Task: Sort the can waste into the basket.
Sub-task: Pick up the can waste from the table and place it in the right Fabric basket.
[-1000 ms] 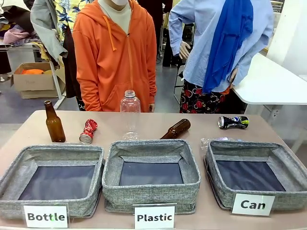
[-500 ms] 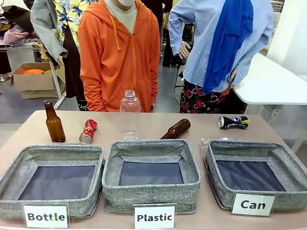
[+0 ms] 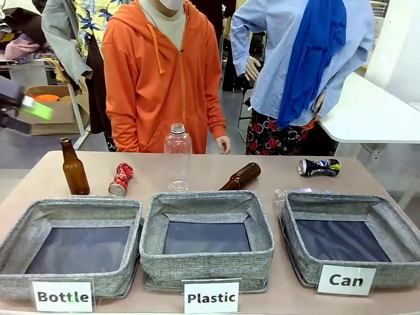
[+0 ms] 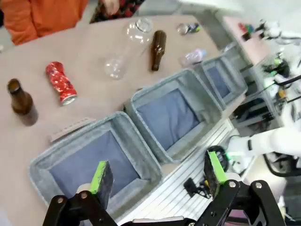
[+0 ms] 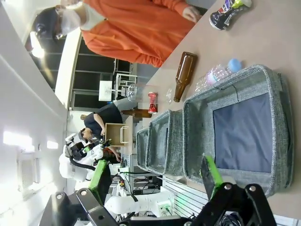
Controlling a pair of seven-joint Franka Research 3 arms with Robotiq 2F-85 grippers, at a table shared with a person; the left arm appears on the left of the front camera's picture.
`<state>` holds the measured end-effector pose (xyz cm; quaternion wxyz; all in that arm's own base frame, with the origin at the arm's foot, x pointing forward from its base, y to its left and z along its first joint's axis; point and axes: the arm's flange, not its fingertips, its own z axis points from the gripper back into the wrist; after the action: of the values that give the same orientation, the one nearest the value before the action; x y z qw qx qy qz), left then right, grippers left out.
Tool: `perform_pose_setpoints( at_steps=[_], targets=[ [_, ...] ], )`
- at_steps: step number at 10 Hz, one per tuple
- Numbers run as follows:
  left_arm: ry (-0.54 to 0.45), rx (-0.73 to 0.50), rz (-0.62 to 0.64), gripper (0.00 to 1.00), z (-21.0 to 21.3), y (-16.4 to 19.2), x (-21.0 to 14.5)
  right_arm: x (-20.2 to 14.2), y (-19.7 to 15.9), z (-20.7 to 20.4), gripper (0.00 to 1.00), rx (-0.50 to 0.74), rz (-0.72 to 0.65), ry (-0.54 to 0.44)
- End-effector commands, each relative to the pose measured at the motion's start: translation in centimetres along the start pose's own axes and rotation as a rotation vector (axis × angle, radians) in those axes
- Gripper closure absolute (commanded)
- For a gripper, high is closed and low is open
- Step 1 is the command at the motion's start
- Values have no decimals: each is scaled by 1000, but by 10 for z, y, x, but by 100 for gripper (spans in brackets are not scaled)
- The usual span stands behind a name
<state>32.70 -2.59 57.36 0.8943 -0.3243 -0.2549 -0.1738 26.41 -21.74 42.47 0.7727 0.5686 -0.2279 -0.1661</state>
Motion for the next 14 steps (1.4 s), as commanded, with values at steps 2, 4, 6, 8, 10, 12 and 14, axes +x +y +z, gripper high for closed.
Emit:
perform_pose_setpoints(
  at_steps=[2,4,6,8,10,12,14],
  targets=[
    [213,223,-84,0,-73,-18,25,1,1,1,0,15,14,-2],
    [222,352,-66,0,-109,-24,36,1,1,1,0,15,14,-2],
    [210,337,3,0,-106,-24,45,1,1,1,0,15,14,-2],
    [208,333,-102,0,-120,-27,29,1,1,1,0,15,14,-2],
    [218,336,-78,0,-123,-24,35,1,1,1,0,15,14,-2],
    [260,399,-49,0,-153,-21,50,1,1,1,0,15,14,-2],
    [296,442,-12,0,-180,-15,64,1,1,1,0,15,14,-2]
  ],
)
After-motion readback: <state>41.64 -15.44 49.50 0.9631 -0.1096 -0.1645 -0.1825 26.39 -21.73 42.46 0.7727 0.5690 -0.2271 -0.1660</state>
